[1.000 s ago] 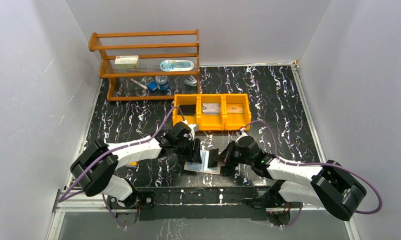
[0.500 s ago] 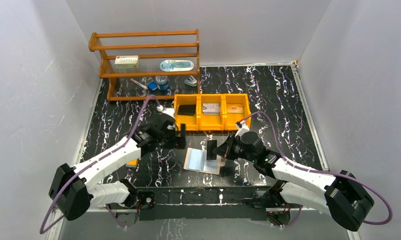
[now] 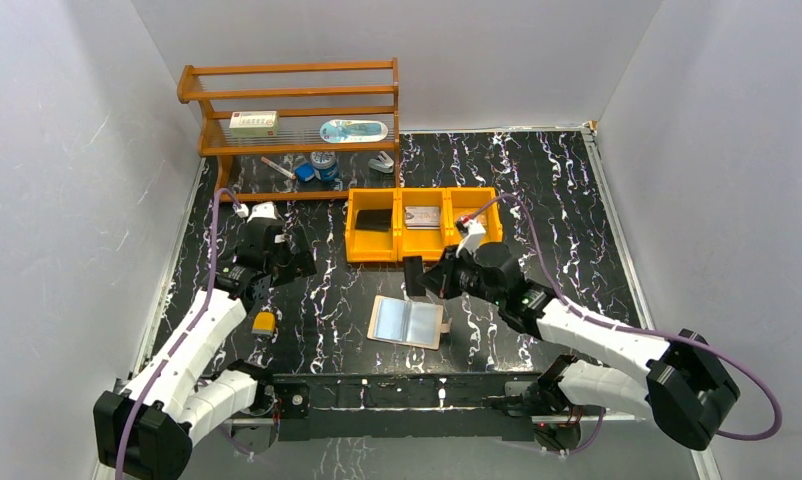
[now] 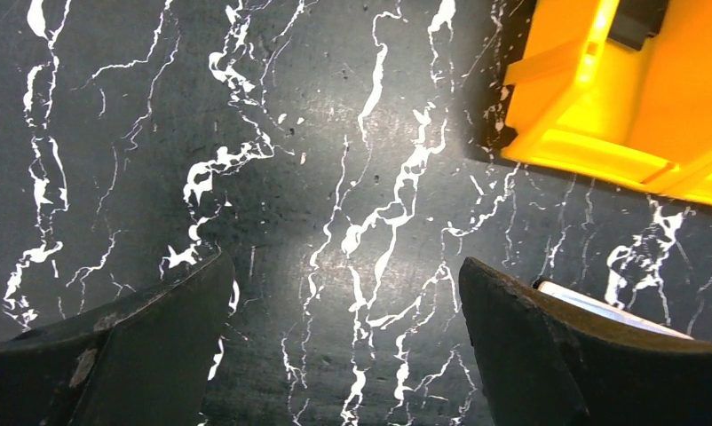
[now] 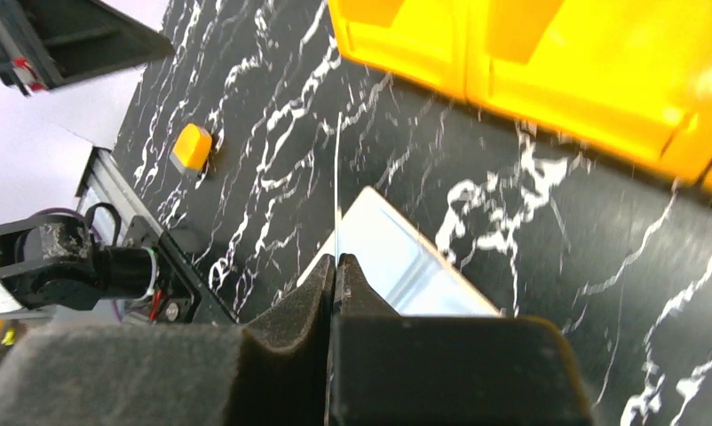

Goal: Take the credit cards out of the card holder

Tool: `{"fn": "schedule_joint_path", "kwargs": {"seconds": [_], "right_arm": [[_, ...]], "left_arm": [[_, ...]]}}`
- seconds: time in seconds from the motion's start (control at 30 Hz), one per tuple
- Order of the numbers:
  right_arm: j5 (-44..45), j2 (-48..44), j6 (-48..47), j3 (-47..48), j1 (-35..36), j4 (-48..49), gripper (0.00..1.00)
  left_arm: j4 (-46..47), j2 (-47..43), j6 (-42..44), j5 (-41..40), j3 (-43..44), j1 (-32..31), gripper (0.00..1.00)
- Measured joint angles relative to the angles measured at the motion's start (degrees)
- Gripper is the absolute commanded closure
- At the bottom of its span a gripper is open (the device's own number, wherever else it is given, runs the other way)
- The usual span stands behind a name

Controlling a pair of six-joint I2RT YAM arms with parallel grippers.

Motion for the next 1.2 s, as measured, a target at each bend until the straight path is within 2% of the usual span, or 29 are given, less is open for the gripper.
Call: {"fn": "schedule_joint_path", "kwargs": {"seconds": [0.1, 0.3, 0.47, 0.63, 0.97, 1.2], "right_arm": [[0.7, 2.5, -6.3, 4.7, 0.3, -0.2, 1.0], [5.9, 13.4, -25.2, 20.1, 1.1, -4.2, 1.0], [9.0, 19.3, -40.7, 25.6, 1.1, -2.1, 1.0], [8.5, 28.5, -51.6, 33.3, 1.1, -2.6, 1.0], [5.3, 42.1, -60.5, 48.0, 1.1, -10.4, 1.0], [7.3, 48.0, -65.9, 52.9, 1.8, -17.7, 1.0]], "left_arm": [[0.2, 0.0, 0.7, -0.6, -0.7, 0.0, 0.02], [1.7, -1.7, 1.4, -0.6, -1.2, 0.0, 0.02], [1.7, -4.3, 1.6, -0.6, -1.2, 0.0, 0.02], [2.0, -7.0, 1.6, -1.4, -1.3, 0.0, 0.02], [1.6, -9.2, 0.5, -7.7, -1.4, 0.0, 0.02], [1.2, -9.7, -0.5, -10.3, -1.4, 0.0, 0.02]]}}
